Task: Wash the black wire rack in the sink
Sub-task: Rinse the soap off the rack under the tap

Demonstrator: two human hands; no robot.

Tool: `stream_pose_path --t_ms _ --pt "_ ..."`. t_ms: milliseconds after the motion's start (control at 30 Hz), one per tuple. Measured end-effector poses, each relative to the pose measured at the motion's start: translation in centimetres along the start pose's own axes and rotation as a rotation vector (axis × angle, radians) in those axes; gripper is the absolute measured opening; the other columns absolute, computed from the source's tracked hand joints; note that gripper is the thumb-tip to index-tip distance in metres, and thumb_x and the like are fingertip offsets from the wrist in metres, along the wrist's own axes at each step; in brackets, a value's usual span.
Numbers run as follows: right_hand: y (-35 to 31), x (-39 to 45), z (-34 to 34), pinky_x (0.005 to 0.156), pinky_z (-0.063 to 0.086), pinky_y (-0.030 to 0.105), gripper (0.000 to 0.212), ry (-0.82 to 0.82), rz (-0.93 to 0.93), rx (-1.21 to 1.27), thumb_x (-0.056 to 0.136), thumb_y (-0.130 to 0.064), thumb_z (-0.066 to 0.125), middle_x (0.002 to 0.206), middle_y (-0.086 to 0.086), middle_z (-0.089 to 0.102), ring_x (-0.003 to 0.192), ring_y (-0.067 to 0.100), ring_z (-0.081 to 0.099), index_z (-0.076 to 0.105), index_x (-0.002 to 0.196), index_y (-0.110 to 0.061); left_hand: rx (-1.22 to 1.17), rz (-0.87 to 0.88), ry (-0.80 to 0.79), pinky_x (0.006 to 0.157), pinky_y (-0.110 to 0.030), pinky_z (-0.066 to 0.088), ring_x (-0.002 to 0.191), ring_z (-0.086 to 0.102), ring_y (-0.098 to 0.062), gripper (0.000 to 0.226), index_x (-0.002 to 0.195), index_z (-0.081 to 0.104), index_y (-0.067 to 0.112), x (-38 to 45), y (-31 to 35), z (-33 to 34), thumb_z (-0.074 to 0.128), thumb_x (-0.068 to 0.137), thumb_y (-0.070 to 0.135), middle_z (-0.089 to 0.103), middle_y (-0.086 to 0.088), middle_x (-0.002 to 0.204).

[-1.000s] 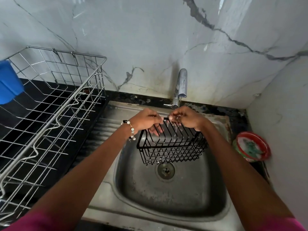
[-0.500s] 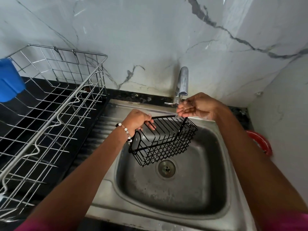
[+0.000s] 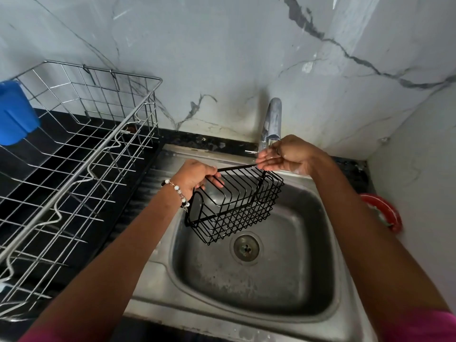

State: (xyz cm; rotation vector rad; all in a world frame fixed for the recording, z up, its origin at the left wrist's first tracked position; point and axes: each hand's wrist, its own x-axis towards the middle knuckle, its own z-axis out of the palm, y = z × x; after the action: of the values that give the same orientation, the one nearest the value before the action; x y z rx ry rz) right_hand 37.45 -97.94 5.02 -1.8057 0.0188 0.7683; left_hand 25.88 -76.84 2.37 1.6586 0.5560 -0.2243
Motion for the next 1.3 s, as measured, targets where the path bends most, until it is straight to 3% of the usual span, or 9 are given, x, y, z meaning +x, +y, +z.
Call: stream_pose_path --t_ms 100,267,467,600,700,900,1067,1167,1300 --pt "0.4 0.5 -0.2 0.087 0.056 0.043 0.020 0.111 0.025 -0.130 0.092 0.008 0.045 0.101 0.028 0.067 0.093 0.034 0.069 0.064 0.086 0.008 -0.043 -0.014 0.005 0.043 -0.019 0.032 0.044 0.049 -0.011 0.023 0.075 0.065 0.002 -0.2 0.2 -0.4 0.055 0.095 0.009 0.071 -0.007 0.060" --pt "0.4 0.6 0.2 0.087 0.055 0.041 0.018 0.022 0.033 -0.007 0.092 0.010 0.046 0.099 0.028 0.068 0.092 0.034 0.069 0.064 0.090 0.009 -0.083 -0.058 -0.007 0.034 -0.013 0.029 0.025 0.032 -0.003 0.025 0.074 0.061 0.000 -0.6 0.9 -1.1 0.050 0.096 0.007 0.070 -0.006 0.057" --pt "0.2 1.0 0.4 0.085 0.056 0.040 0.019 0.074 0.035 0.072 0.092 0.011 0.044 0.103 0.028 0.066 0.096 0.035 0.068 0.063 0.094 0.012 -0.072 -0.089 -0.019 0.034 -0.015 0.032 0.023 0.025 -0.004 0.025 0.078 0.062 -0.004 0.5 0.4 -2.1 0.051 0.097 0.009 0.071 -0.019 0.079" --pt "0.2 1.5 0.6 0.084 0.057 0.039 0.020 0.173 0.027 -0.036 0.093 0.008 0.044 0.106 0.029 0.064 0.096 0.034 0.067 0.061 0.101 0.014 -0.054 -0.101 -0.068 0.036 -0.016 0.032 0.023 0.024 -0.004 0.027 0.078 0.063 -0.003 1.0 0.1 -2.7 0.049 0.098 0.010 0.073 -0.015 0.074" --pt "0.5 1.6 0.8 0.078 0.059 0.037 0.023 0.104 0.056 0.030 0.092 0.011 0.040 0.105 0.029 0.066 0.091 0.033 0.069 0.063 0.092 0.011 -0.040 -0.092 -0.095 0.039 -0.016 0.030 0.022 0.024 -0.004 0.030 0.076 0.062 -0.002 0.8 0.1 -3.0 0.048 0.099 0.011 0.073 -0.012 0.068" --pt "0.7 1.1 1.0 0.071 0.059 0.032 0.021 0.052 0.069 0.122 0.093 0.010 0.043 0.102 0.028 0.066 0.092 0.033 0.069 0.063 0.097 0.010 -0.079 -0.101 -0.138 0.036 -0.014 0.029 0.021 0.022 -0.006 0.031 0.078 0.059 -0.002 0.8 0.1 -3.0 0.042 0.101 0.011 0.072 -0.009 0.064" --pt "0.0 0.7 1.7 0.054 0.055 0.020 0.015 -0.053 -0.010 0.257 0.093 0.001 0.052 0.084 0.019 0.066 0.068 0.018 0.068 0.065 0.096 0.008 -0.194 -0.168 -0.117 0.034 -0.013 0.029 0.021 0.022 -0.005 0.032 0.078 0.058 0.001 1.8 -0.5 -2.9 0.041 0.102 0.013 0.073 -0.008 0.066" --pt "0.1 0.6 2.7 0.031 0.036 0.015 0.019 -0.060 -0.060 0.119 0.097 -0.012 0.052 0.062 0.005 0.060 0.039 0.006 0.048 0.065 0.097 0.002 -0.290 -0.286 -0.092 0.032 -0.012 0.030 0.020 0.021 -0.005 0.029 0.080 0.058 0.002 2.3 -1.0 -2.5 0.043 0.101 0.014 0.071 -0.007 0.060" --pt "1.0 0.6 4.0 0.030 0.027 0.018 0.021 0.047 -0.189 -0.064 0.098 -0.015 0.050 0.047 -0.004 0.055 0.033 0.007 0.035 0.066 0.089 -0.004 -0.369 -0.388 -0.104 0.043 -0.016 0.030 0.021 0.022 -0.006 0.021 0.086 0.056 0.005 2.8 -2.2 -2.1 0.045 0.100 0.016 0.071 -0.003 0.059"
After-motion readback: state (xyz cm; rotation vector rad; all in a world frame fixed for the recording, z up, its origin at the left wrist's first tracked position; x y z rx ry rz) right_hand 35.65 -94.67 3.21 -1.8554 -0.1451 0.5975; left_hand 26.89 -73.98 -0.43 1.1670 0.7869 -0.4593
